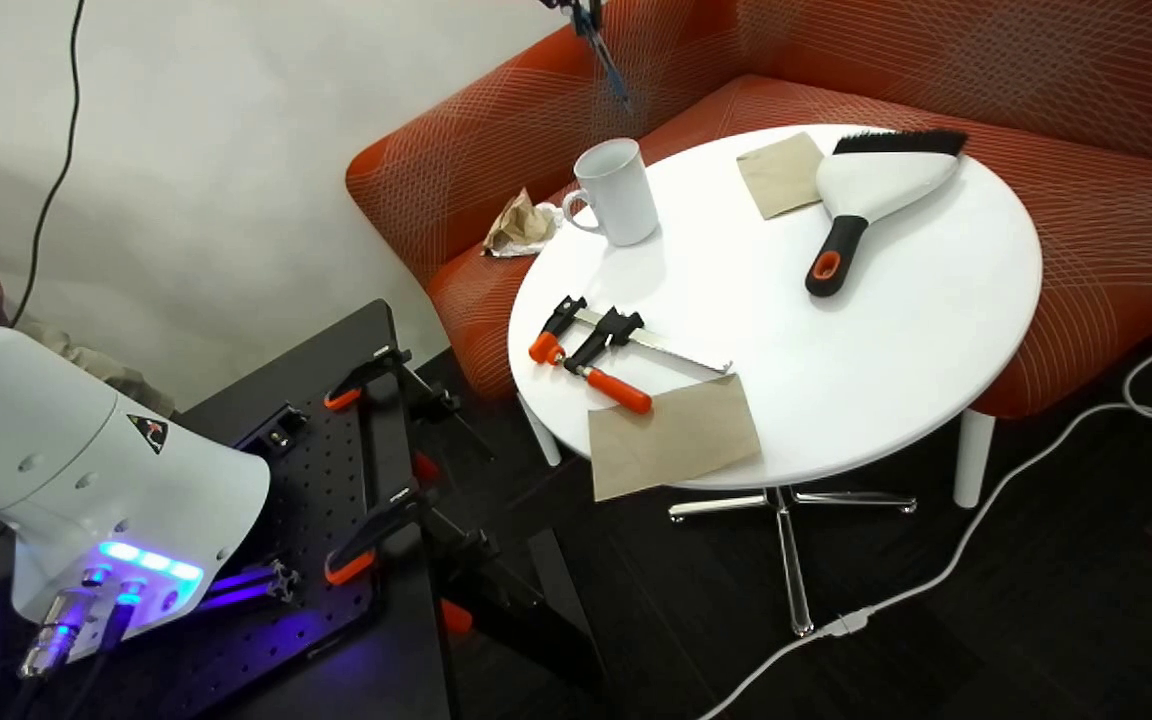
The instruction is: Pick the pen and put it in the cup
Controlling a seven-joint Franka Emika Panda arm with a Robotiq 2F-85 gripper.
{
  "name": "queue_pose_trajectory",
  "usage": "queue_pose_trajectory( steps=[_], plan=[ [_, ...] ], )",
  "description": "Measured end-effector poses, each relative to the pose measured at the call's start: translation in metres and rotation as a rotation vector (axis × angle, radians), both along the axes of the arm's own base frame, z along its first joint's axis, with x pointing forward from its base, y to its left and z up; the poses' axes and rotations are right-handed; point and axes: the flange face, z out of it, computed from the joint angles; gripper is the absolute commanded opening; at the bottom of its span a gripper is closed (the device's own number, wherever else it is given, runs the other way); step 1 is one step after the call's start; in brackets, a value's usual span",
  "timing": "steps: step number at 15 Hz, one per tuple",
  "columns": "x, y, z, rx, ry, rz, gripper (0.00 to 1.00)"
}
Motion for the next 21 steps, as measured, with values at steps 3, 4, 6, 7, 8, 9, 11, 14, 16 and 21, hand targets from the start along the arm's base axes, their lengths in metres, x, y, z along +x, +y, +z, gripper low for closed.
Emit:
queue_pose_trajectory(
  steps=[3, 4, 6, 7, 8, 9, 11, 14, 16, 21],
  plan=[
    [-0.006, 0.009, 0.0, 0.101, 0.011, 0.086, 0.04],
    [-0.008, 0.012, 0.0, 0.133, 0.019, 0.108, 0.04],
    [-0.012, 0.016, 0.001, 0.195, 0.034, 0.156, 0.04],
    [-0.014, 0.017, 0.002, 0.223, 0.04, 0.18, 0.04],
    [-0.016, 0.018, 0.003, 0.249, 0.043, 0.203, 0.04],
    [-0.016, 0.019, 0.003, 0.272, 0.044, 0.223, 0.04],
    [-0.016, 0.02, 0.003, 0.313, 0.042, 0.258, 0.04],
    [-0.013, 0.02, -0.002, 0.365, 0.026, 0.302, 0.04],
    [-0.009, 0.021, -0.008, 0.396, 0.002, 0.332, 0.04],
    [-0.006, 0.02, -0.018, 0.406, 0.0, 0.341, 0.17]
  ],
)
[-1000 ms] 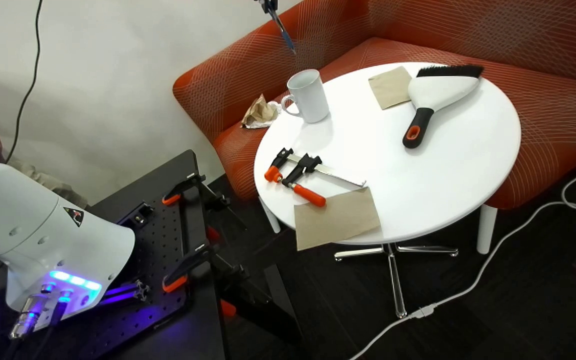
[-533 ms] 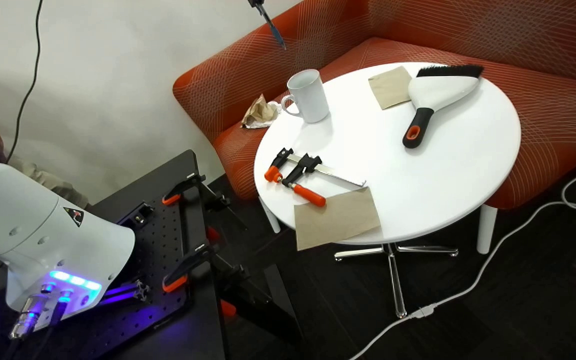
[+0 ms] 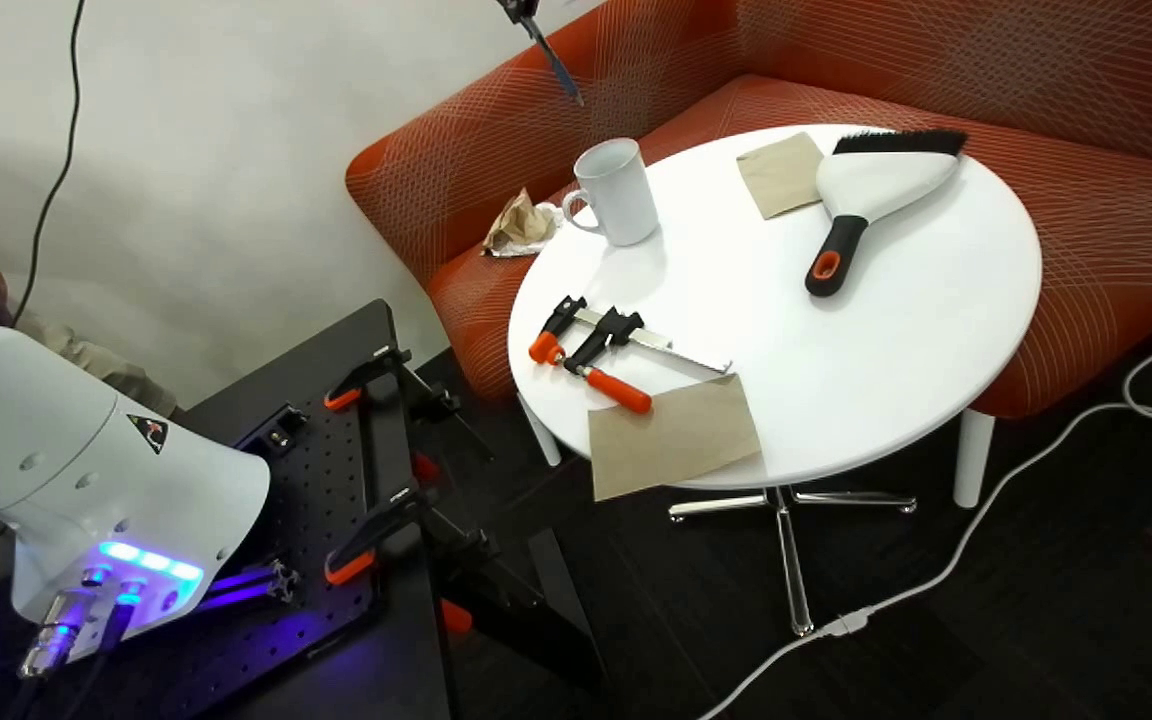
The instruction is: Pick the pen and put it in the cup
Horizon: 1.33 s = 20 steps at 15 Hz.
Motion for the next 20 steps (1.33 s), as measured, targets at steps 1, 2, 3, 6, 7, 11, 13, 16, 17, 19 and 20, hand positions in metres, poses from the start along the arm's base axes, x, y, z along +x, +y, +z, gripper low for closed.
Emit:
queue_pose_trajectory(
  steps=[1, 2, 3, 6, 7, 11, 13, 16, 17, 19, 20],
  plan=[
    [0.0, 0.0, 0.0, 0.0, 0.0, 0.0, 0.04],
    [0.0, 0.0, 0.0, 0.0, 0.0, 0.001, 0.04],
    [0.0, 0.0, 0.0, -0.001, 0.001, 0.001, 0.04],
    [0.0, 0.001, -0.005, 0.002, 0.002, 0.006, 0.04],
    [0.0, 0.001, -0.008, 0.009, -0.003, 0.012, 0.04],
    [0.001, 0.003, -0.022, 0.054, -0.034, 0.034, 0.04],
    [0.002, 0.004, -0.03, 0.077, -0.043, 0.039, 0.04],
    [0.004, 0.006, -0.042, 0.113, -0.044, 0.049, 0.04],
    [0.005, 0.007, -0.047, 0.12, -0.038, 0.049, 0.04],
    [0.007, 0.008, -0.055, 0.132, -0.024, 0.054, 0.04],
    [0.008, 0.009, -0.059, 0.136, -0.017, 0.055, 0.04]
  ],
)
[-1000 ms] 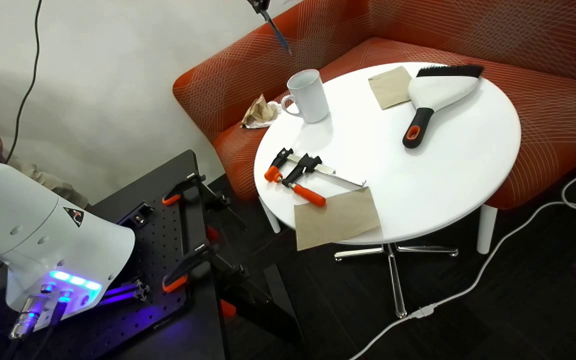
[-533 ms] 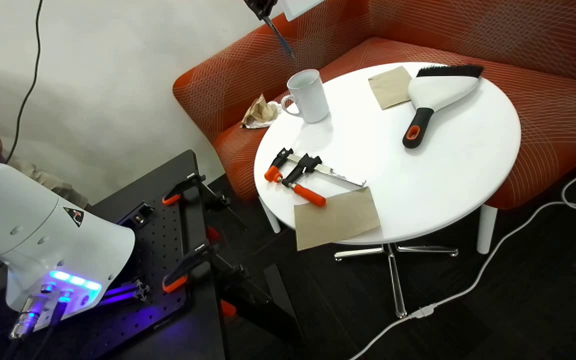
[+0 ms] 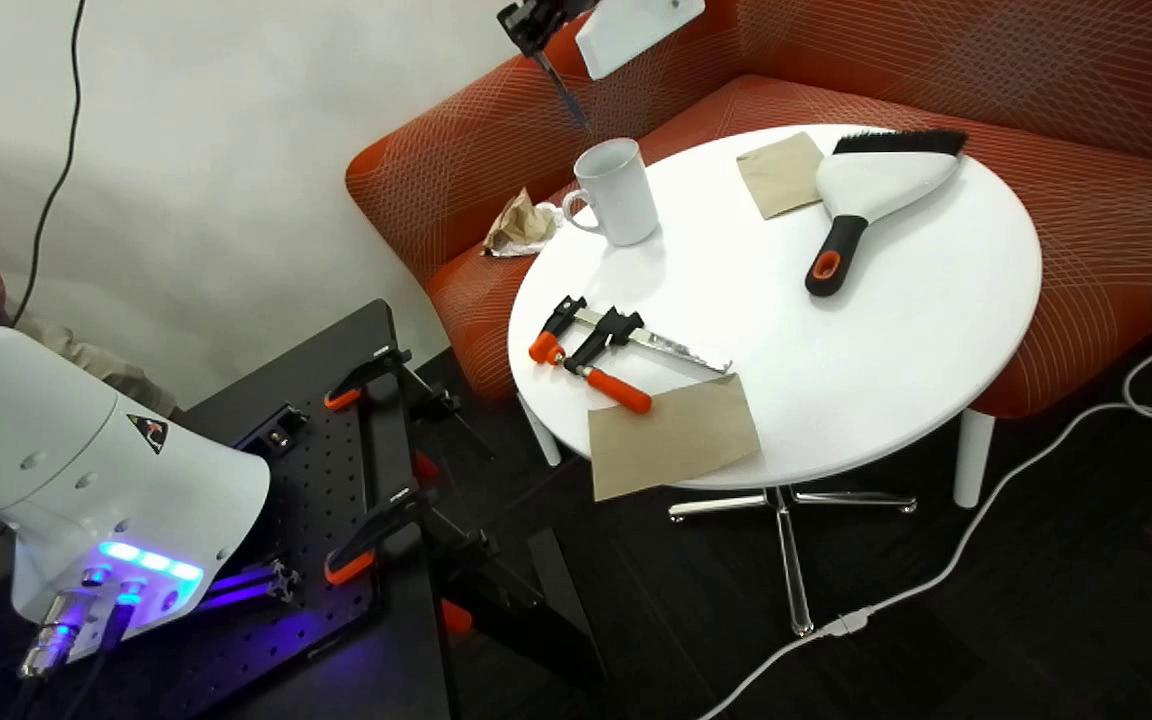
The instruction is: Pick the pen and put it in the cup
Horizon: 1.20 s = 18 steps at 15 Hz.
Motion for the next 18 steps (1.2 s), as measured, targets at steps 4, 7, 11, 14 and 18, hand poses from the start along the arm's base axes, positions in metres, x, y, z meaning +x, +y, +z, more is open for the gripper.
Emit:
queue_pose_trajectory(
  steps=[4, 7, 11, 14, 18],
  plan=[
    [0.006, 0.001, -0.019, 0.01, 0.023, 0.001, 0.04],
    [0.01, 0.001, -0.032, 0.017, 0.037, 0.001, 0.04],
    [0.015, 0.002, -0.047, 0.025, 0.039, 0.004, 0.04],
    [0.018, 0.002, -0.058, 0.028, 0.049, 0.003, 0.04],
    [0.019, -0.001, -0.075, 0.028, 0.068, -0.004, 0.04]
  ],
)
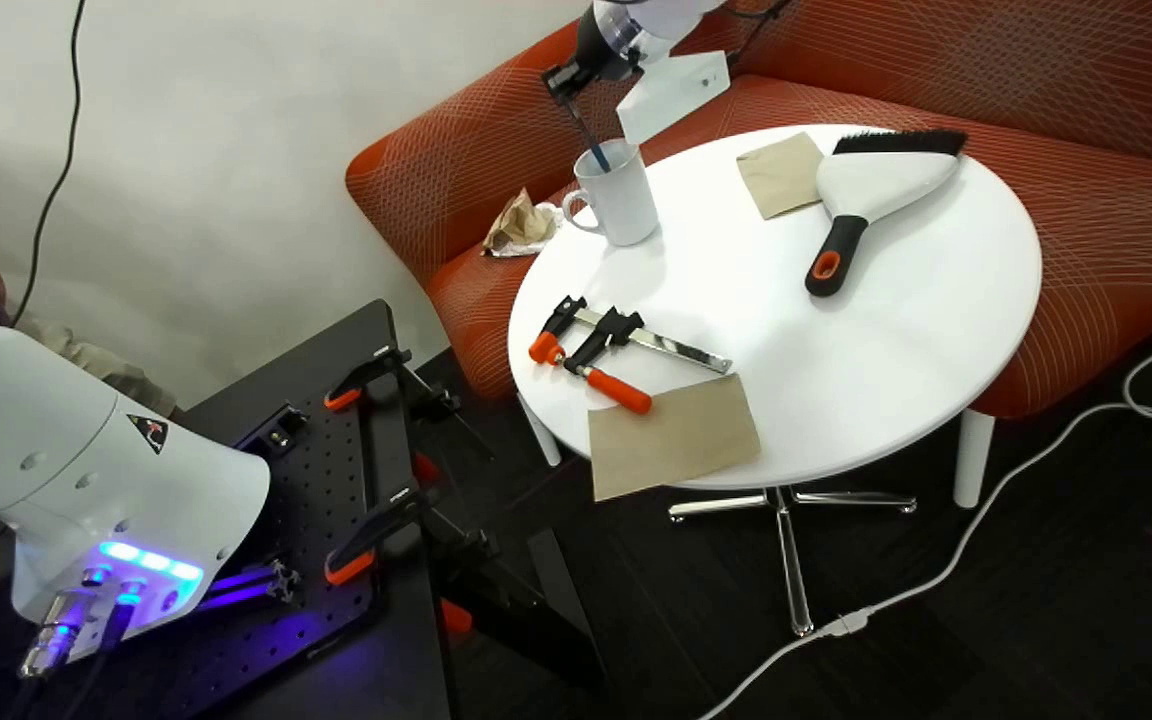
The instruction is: Pick the pen and put it in the cup
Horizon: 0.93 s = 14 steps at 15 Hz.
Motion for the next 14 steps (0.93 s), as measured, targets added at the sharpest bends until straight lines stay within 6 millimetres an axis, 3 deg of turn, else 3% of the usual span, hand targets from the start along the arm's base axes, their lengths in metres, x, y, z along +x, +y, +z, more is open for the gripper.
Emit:
queue_pose_trajectory(
  steps=[4, 6, 10, 14],
  plan=[
    [0.003, -0.009, -0.023, -0.007, 0.023, -0.016, 0.04],
    [0.004, -0.012, -0.033, -0.011, 0.033, -0.023, 0.44],
    [0.007, -0.012, -0.042, -0.013, 0.039, -0.029, 0.73],
    [0.012, -0.005, -0.031, -0.019, 0.014, -0.021, 1.0]
  ],
)
